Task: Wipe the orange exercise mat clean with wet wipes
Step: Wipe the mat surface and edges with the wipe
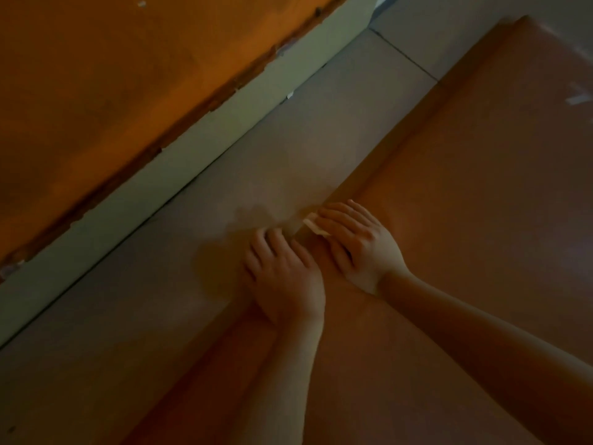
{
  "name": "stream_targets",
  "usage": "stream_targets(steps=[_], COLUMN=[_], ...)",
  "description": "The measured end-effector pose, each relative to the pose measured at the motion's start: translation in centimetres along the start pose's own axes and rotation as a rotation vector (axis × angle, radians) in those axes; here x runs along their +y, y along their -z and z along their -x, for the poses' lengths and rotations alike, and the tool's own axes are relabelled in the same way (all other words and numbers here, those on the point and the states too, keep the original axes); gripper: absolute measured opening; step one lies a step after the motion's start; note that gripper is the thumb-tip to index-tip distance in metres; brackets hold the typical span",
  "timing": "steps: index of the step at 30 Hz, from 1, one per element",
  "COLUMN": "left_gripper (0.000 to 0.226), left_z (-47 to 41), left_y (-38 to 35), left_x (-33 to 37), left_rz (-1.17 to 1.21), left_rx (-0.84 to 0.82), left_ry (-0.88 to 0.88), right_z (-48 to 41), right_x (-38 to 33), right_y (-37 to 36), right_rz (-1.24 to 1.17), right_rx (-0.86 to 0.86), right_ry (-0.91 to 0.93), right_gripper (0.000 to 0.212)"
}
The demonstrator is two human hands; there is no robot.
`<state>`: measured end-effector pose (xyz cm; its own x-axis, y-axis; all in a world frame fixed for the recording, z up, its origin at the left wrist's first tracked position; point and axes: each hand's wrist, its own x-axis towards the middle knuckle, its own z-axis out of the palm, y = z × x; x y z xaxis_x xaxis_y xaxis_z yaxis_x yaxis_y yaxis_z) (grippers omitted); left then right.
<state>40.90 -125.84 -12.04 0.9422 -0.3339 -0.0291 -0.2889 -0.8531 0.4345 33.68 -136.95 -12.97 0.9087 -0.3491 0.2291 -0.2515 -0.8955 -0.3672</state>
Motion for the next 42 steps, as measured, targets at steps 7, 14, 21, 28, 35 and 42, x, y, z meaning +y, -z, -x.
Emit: stream_targets(steps=[7,14,21,28,35,42], left_gripper=[0.035,0.035,0.039,0.046,0.044,0.051], left_z=[0.3,0.4,0.5,0.6,0.8,0.6], left_y=[-0.7,-0.6,-0.5,-0.6,-0.6,-0.7], left_x=[-0.1,0.1,0.1,0.2,0.3,0.2], left_rz=[-0.065,-0.093,-0.11,-0.098,-0.082,-0.064], left_rx=[-0.021,0.0,0.054,0.073,0.085,0.057], left_ry=[0.012,0.004,-0.02,-0.022,-0.032,-0.015], right_z=[0.1,0.0,-0.6,-3.4,-1.7,-4.1], right_x=[0.1,0.0,0.9,11.1,7.1,14.8], right_y=[0.0,0.3,0.4,3.9,2.4,5.6], right_rz=[-0.004,-0.002,-0.002,0.147,-0.057,0.105], right_rx=[-0.019,-0.056,-0.047,0.034,-0.019,-0.06], right_ry=[-0.009,-0.009,0.103,-0.1,-0.007,-0.028], right_gripper=[0.038,0.037,0.037,0.038,0.033,0.044])
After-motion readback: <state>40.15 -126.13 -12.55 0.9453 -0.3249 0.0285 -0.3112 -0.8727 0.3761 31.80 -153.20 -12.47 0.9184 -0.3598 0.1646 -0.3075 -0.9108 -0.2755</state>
